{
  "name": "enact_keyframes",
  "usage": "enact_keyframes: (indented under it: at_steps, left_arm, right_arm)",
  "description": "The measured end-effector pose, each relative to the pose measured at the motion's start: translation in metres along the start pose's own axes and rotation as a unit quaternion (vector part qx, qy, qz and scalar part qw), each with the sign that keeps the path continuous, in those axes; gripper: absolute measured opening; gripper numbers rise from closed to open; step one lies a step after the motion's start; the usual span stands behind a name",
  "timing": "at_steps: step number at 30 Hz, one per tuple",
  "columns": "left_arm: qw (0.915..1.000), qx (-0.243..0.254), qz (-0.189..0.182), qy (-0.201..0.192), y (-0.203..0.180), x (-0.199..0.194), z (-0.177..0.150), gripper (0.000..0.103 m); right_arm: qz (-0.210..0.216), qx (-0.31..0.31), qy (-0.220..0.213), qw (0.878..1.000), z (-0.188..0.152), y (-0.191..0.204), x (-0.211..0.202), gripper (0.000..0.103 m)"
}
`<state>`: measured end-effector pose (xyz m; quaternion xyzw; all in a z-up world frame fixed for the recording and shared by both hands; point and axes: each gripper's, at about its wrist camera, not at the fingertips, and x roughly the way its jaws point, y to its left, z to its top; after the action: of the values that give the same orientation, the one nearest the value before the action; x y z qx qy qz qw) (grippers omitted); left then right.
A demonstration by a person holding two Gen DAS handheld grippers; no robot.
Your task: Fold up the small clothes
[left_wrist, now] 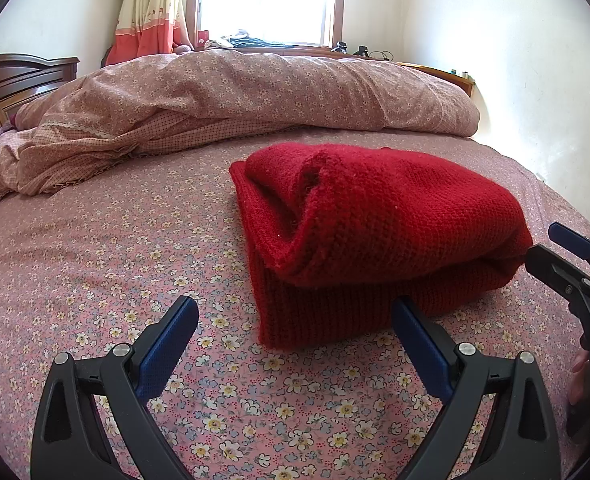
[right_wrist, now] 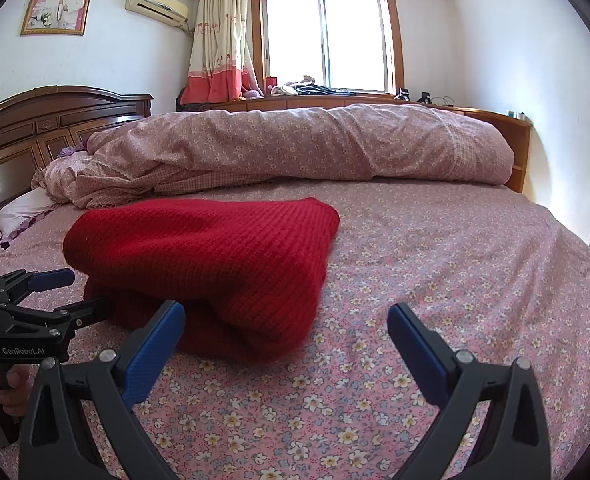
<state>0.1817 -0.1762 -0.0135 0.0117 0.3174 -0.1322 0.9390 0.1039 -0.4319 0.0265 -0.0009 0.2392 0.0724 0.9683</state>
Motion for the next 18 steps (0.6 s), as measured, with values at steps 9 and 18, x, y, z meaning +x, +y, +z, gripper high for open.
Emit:
enact_keyframes:
  at_steps: [9, 18]
  left_arm:
    - [1.0, 0.0, 0.0, 0.001, -0.0001, 0.0002, 0.0, 0.094]
    - [1.0, 0.001, -0.002, 0.001, -0.0004, 0.0007, 0.0002, 0.094]
  right_arm:
    - [0.0, 0.0, 0.001, 1.0, -0.0002, 0.0001, -0.0001, 0.103]
    - [0.0, -0.001, 0.001, 1.0, -0.0002, 0.0001, 0.0002, 0.103]
